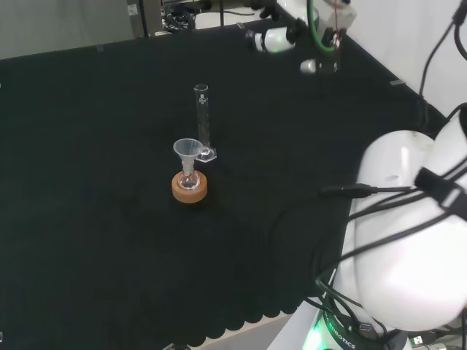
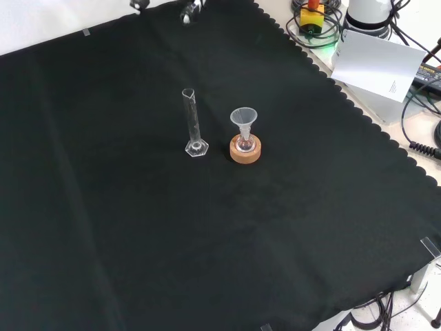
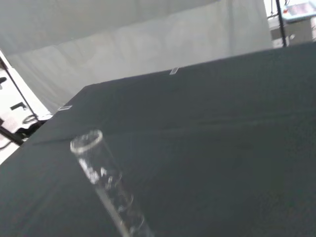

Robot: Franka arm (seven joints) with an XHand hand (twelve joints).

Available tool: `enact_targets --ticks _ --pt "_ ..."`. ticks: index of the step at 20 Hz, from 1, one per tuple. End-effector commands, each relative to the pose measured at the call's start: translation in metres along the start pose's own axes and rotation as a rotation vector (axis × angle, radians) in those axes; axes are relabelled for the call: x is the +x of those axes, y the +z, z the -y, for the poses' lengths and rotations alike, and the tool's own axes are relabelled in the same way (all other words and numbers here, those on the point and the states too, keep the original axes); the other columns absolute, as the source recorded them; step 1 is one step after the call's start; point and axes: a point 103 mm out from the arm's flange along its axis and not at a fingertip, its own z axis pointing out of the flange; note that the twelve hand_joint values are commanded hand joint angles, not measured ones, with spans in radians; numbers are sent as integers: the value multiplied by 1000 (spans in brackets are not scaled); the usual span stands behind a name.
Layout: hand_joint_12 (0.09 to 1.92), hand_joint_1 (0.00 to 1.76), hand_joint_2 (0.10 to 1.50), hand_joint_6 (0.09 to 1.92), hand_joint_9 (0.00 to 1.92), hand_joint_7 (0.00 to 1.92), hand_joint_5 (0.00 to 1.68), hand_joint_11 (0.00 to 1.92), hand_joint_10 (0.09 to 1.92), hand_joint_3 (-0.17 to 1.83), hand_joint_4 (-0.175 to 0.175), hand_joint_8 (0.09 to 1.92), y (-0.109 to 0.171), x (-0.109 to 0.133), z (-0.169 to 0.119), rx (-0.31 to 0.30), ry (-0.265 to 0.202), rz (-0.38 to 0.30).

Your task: Pick up the graduated cylinder.

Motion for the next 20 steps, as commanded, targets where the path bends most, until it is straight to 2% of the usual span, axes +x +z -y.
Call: enact_targets --ticks 1,7,12,16,20 --pt "1337 724 857 87 520 309 466 298 598 382 -52 643 163 -9 26 166 -23 -182" --pt "1336 781 826 87 539 320 472 301 602 387 -51 647 172 -11 31 157 -23 -214" --pt "1320 858 757 87 571 327 487 331 573 471 -51 637 183 -12 29 152 -22 -279" --pt "1318 869 743 87 565 309 479 340 567 489 -49 631 193 -11 23 123 -25 -322" --pt "1318 872 732 87 581 335 488 359 574 498 -50 644 203 -10 15 122 -35 -366"
